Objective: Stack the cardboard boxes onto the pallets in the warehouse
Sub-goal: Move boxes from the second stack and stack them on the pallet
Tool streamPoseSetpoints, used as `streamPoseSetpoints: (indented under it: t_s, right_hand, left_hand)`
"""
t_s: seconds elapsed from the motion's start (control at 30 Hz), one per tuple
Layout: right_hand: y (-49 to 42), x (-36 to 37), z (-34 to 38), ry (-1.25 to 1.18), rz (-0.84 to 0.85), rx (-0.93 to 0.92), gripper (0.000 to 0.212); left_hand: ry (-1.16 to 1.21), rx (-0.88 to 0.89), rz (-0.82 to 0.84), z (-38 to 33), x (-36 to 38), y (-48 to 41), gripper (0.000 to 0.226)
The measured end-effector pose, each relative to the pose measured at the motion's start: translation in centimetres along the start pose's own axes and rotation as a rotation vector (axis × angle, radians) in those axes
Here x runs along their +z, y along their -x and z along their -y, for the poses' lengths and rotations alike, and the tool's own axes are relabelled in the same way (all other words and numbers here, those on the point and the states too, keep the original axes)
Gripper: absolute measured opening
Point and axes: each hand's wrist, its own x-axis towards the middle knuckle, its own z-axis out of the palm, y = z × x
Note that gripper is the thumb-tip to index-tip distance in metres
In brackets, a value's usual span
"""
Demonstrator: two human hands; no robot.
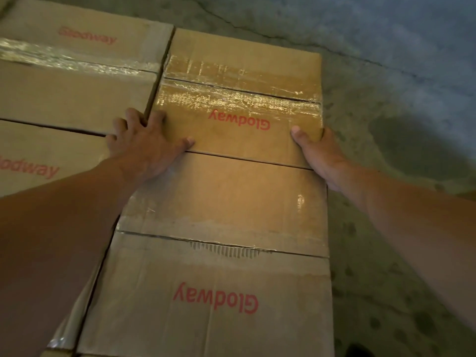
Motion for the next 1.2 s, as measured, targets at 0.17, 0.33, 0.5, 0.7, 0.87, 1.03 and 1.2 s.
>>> streamPoseSetpoints:
  t_s: [0.17, 0.33, 0.5, 0.7, 0.87, 1.03, 1.2]
  right_hand:
    - [1.4, -0.6, 1.3, 0.228, 0.018, 0.075, 0.086]
    - [6.1, -4.4, 1.4, 0.491, -0.061, -0.127, 0.068]
    - [12.0, -15.3, 5.6, 0.623, -0.143, -0.212, 0.063]
    - [24.2, -30.7, 13.3, 0.582, -0.267, -0.198, 0.062]
    - [39.3, -42.5, 17.3, 0.467, -0.453, -0.169, 0.067]
    - [55.2, -51.7, 17.4, 0.436, -0.724, -0.12, 0.061]
    - [66.2, -58.2, 15.5, 0.302, -0.925, -0.022, 0.059]
  left_hand:
    - [-0.051, 0.014, 0.048, -1.2, -1.0, 1.8, 0.064]
    - [0.049, 0.14, -0.11, -4.2, -3.0, 7.3, 0.063]
    - [0.096, 0.232, -0.17, -9.6, -10.3, 14.1, 0.059]
    - [0.206, 0.364, -0.28, -18.9, -24.0, 24.8, 0.062]
    - [0.214, 0.589, -0.274, -26.0, -35.2, 35.4, 0.054]
    - [0.228, 0.773, -0.292, -30.6, -42.6, 46.8, 0.067]
    - [0.325, 0.929, -0.268, -34.9, -45.9, 55.0, 0.072]
